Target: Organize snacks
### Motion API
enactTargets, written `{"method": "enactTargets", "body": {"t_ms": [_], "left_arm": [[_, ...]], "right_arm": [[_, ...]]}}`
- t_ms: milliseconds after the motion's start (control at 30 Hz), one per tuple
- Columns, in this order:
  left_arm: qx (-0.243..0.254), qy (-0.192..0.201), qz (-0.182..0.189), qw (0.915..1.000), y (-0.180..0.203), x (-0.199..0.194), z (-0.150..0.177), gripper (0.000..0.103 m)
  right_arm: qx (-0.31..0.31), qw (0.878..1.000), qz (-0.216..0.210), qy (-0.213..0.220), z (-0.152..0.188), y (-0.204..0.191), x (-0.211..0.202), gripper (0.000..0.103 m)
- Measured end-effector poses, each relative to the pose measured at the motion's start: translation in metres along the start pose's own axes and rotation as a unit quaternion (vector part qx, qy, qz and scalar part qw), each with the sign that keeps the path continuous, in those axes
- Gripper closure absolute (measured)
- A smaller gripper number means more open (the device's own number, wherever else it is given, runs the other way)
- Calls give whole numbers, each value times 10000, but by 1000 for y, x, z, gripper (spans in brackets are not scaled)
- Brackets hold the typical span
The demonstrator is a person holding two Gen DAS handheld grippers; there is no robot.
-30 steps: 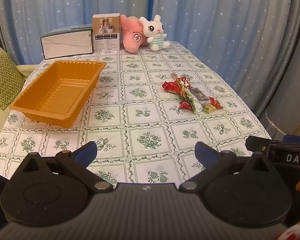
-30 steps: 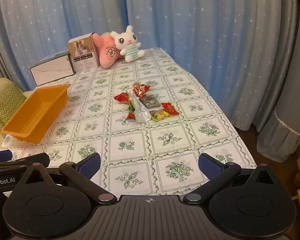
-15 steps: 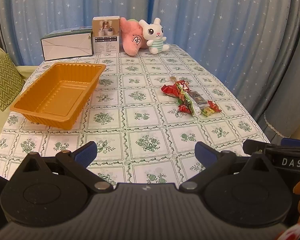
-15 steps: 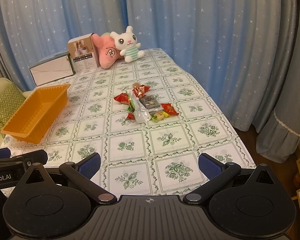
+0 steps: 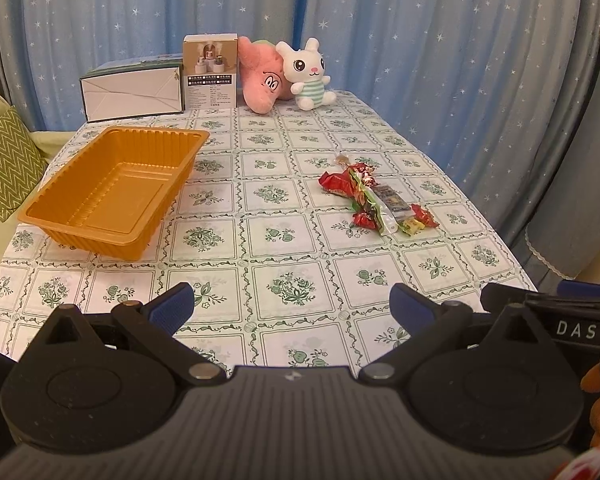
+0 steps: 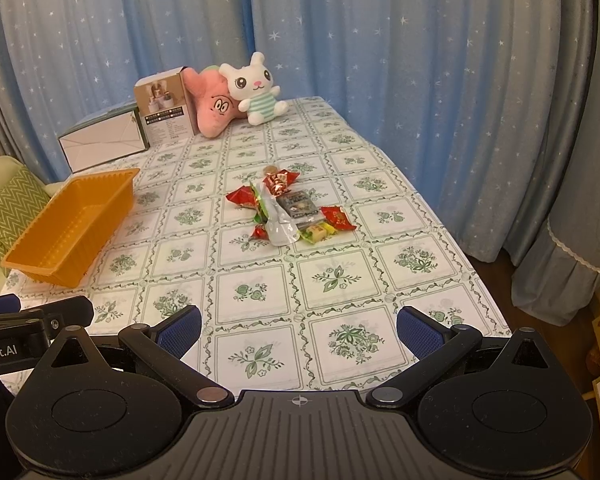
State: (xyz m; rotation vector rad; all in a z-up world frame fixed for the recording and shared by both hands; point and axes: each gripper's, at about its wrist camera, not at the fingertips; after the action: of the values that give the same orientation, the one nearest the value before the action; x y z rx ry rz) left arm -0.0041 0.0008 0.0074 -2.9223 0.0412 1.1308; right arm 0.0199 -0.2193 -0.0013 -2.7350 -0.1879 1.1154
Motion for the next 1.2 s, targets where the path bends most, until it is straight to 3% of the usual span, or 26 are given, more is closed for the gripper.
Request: {"method": "enactTargets", "body": {"t_ms": [1200], "left_arm": [[-16, 13, 19, 10000, 1, -1, 0, 0]], "right_arm": [[14, 10000, 29, 2, -1, 3, 1, 0]]}}
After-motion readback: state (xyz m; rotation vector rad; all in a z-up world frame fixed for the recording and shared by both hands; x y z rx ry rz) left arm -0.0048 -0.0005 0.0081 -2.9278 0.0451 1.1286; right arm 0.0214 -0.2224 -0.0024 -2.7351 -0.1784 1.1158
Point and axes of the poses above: each gripper's, at about its wrist camera, not at the fingertips, and x roughly the way its jaws point, y to its right, z to its underside, and after that the axes turned 6 degrees about x, right-handed
